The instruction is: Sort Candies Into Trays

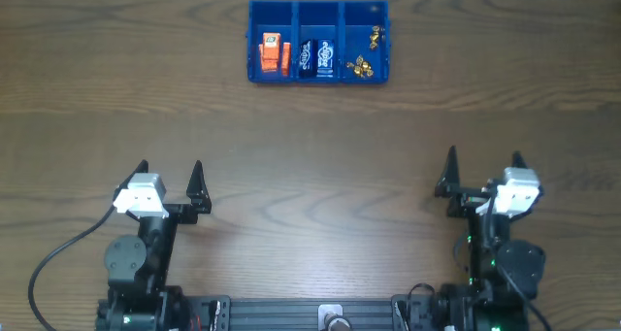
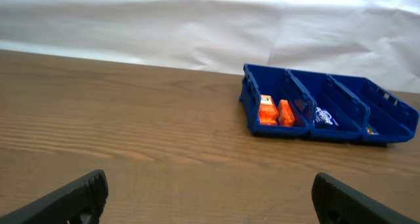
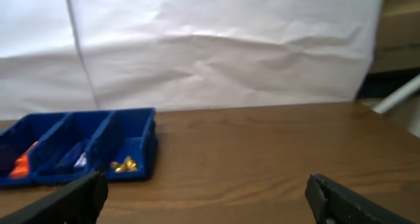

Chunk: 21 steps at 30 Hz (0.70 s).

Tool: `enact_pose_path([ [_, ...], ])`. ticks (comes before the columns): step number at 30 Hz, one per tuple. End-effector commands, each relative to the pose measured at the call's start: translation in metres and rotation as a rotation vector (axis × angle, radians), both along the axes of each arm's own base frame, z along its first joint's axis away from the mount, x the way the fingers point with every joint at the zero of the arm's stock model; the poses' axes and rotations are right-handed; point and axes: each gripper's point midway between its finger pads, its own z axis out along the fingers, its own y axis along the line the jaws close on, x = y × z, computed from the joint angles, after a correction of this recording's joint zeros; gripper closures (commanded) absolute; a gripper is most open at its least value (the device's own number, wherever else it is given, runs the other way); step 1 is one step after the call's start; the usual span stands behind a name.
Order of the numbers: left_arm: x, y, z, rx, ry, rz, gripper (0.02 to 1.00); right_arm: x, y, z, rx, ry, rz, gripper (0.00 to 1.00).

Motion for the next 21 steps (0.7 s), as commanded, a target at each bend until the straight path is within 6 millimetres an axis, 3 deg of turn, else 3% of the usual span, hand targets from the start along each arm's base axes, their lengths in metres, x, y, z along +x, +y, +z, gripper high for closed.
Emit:
enact_pose_path([
  [1,-0.001,-0.003,-0.016,0.012,0.046,-0.023,0.023,0.001,0.015,-0.029,-0.006,0.023,0.087,0.001],
  [6,-0.001,-0.003,-0.016,0.012,0.046,-0.023,0.020,0.003,0.027,-0.042,-0.006,0.044,0.137,0.001],
  [10,-0.001,-0.003,-0.016,0.012,0.046,-0.023,0.023,0.007,0.025,-0.073,-0.003,0.105,0.124,0.001],
  [21,-0.001,-0.003,-0.016,0.012,0.046,-0.023,0.020,0.011,0.025,-0.070,-0.005,0.059,0.127,0.001],
])
